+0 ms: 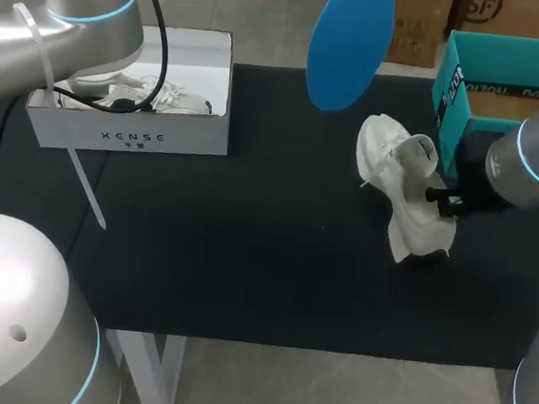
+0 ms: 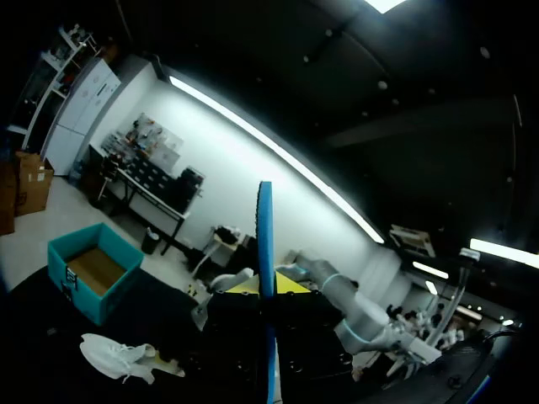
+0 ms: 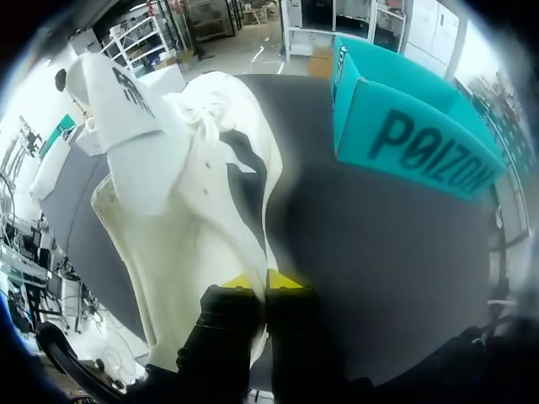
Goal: Take the shoe out of the shoebox, open the shoe tongue, remove and reinsert the insole, then place the shoe into the shoebox
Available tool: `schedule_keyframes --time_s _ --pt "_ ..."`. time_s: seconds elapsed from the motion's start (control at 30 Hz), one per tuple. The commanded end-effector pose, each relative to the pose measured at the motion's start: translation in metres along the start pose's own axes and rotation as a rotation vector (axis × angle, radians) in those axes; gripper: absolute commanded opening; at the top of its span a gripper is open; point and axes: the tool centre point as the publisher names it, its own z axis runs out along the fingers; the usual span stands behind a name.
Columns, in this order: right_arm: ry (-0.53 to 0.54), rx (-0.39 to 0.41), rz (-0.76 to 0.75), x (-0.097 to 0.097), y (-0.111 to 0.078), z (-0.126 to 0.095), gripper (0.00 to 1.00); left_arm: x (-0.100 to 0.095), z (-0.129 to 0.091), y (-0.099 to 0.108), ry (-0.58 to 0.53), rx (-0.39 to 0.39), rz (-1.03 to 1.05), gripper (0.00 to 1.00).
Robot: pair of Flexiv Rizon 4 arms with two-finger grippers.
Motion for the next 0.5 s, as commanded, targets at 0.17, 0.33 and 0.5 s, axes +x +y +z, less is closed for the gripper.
schedule_keyframes --time_s 0.17,0.33,0.5 --pt "0.026 -0.008 0.071 -0.001 -0.018 -0.003 0.0 -0.001 0.001 0.0 -0.001 -0.003 -0.001 0.0" --pt "0.023 0.011 0.096 0.012 -0.028 0.008 0.0 -0.001 0.001 0.0 -0.001 -0.003 -0.001 0.0" --pt "0.042 0.026 0.12 0.027 -0.036 0.021 0.0 -0.001 0.001 0.0 -0.001 -0.003 -0.001 0.0"
